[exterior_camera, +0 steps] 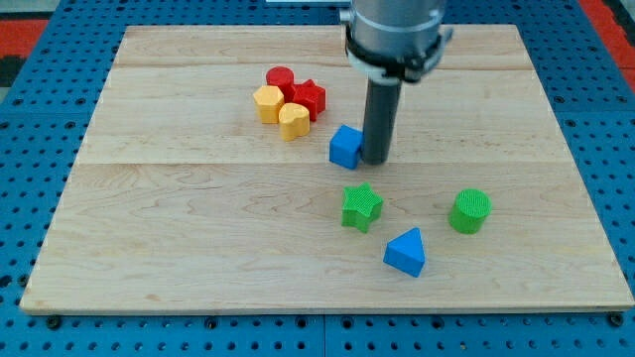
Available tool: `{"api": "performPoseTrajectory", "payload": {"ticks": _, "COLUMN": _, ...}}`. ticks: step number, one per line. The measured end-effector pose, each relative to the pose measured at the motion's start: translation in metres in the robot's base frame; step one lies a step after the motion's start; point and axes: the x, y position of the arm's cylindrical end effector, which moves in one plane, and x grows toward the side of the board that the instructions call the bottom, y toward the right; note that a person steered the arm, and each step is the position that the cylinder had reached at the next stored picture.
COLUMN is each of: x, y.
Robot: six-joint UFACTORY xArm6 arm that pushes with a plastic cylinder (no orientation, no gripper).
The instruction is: Move the blue cube to the bottom right of the red star
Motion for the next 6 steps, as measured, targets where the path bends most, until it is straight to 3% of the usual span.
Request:
{"api": "performPoseTrajectory", "payload": {"ticks": 1, "x": -0.018, "y": 0.021}}
{"api": "performPoseTrajectory", "payload": {"ticks": 2, "x": 0.002, "y": 0.155}}
{"api": "performPoseTrajectory", "payload": {"ticks": 3, "x": 0.080, "y": 0.234}}
{"api": "performPoseTrajectory", "payload": {"ticks": 5, "x": 0.098, "y": 0.132}}
{"api": "performPoseTrajectory", "payload": {"ticks": 6, "x": 0.123, "y": 0.110}}
